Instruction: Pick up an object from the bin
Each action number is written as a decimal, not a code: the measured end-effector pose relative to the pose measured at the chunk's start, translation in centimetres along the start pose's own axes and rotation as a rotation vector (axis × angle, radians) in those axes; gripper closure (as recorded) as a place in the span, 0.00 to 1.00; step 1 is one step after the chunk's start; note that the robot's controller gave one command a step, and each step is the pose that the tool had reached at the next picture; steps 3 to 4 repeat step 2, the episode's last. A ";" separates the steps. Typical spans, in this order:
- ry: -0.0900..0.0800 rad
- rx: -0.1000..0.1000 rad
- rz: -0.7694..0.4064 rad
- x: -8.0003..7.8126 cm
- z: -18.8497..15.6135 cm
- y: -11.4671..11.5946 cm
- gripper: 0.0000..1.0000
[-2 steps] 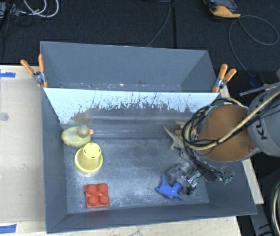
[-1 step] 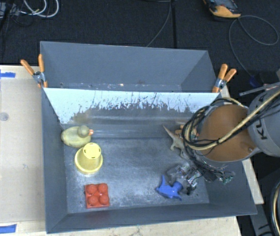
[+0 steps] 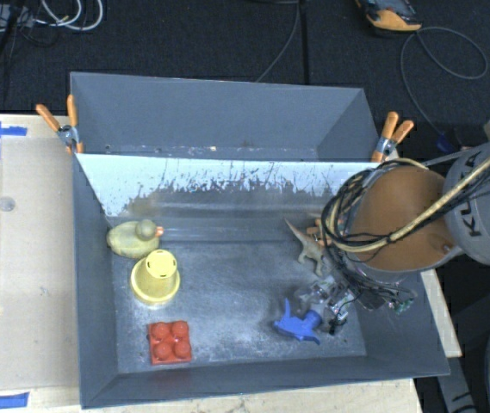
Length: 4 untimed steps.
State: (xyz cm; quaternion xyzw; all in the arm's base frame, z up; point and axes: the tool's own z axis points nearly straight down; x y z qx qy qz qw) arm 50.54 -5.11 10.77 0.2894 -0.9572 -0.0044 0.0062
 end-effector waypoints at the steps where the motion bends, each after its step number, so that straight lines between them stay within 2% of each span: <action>1: -0.001 0.000 0.012 -0.1 -5.2 -0.1 1.00; 2: 0.001 -0.002 0.026 0.1 -12.0 -0.4 1.00; 4: 0.001 -0.002 0.026 0.1 -12.0 -0.4 1.00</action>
Offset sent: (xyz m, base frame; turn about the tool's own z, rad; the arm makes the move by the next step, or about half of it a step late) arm 0.0045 -0.0064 0.1538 0.0297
